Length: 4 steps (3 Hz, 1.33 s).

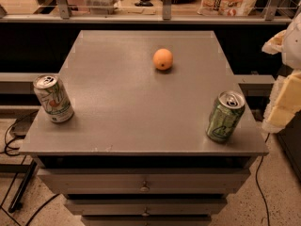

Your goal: Move green can near 7up can

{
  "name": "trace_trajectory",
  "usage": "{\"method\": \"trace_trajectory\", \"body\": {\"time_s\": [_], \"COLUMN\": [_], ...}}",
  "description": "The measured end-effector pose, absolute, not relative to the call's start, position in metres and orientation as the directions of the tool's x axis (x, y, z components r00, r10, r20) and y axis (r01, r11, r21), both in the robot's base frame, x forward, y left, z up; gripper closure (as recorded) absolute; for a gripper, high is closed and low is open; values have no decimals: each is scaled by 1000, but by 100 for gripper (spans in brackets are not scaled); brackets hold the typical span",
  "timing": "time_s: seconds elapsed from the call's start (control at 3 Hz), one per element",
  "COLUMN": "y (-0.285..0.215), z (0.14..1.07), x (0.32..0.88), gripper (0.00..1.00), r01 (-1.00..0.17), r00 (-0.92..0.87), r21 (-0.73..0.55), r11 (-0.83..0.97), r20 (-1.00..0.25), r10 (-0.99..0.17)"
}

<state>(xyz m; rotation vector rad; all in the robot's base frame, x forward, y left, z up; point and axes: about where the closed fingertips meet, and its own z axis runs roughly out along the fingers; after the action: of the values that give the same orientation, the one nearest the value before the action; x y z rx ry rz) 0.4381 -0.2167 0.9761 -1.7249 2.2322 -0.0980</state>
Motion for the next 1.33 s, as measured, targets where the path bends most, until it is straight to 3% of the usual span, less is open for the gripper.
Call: {"method": "trace_trajectory", "body": {"time_s": [1.33], "y": [-200], "z": [948], "x": [446], "gripper": [0], "r01": [-945], "r00": [-186], "r21": [-191], "r11": [266], "r20": [-354], "r10": [-917]}}
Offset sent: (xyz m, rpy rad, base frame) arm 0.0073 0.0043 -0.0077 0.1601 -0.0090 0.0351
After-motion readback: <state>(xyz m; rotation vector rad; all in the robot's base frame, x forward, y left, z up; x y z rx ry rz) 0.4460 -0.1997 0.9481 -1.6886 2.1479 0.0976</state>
